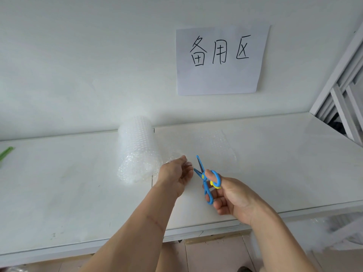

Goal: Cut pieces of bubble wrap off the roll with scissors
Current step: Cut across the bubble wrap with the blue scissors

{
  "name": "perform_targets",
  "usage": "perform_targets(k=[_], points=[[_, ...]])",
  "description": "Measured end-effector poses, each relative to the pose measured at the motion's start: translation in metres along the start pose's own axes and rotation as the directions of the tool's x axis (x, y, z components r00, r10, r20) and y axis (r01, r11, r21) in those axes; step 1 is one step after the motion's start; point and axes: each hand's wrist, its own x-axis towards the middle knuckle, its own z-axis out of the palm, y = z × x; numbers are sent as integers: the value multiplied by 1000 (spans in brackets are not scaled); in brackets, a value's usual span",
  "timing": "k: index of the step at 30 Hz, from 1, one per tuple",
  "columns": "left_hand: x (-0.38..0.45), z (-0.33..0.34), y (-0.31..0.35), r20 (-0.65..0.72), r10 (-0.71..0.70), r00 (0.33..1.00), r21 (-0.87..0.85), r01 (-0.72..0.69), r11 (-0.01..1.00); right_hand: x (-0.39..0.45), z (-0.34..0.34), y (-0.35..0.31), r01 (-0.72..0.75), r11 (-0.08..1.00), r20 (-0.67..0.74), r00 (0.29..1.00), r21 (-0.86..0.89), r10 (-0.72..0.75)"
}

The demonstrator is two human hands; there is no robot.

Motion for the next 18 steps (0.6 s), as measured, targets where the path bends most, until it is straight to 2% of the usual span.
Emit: perform_targets(k=[10, 18], points=[[1, -1, -1, 20, 3, 1000, -68, -2, 998, -4, -3, 3, 7, 1000, 11, 1000, 11, -7], [1, -2, -6, 6, 55, 998, 91, -56, 994, 5, 10, -2, 43, 999, -44, 998, 29, -42]])
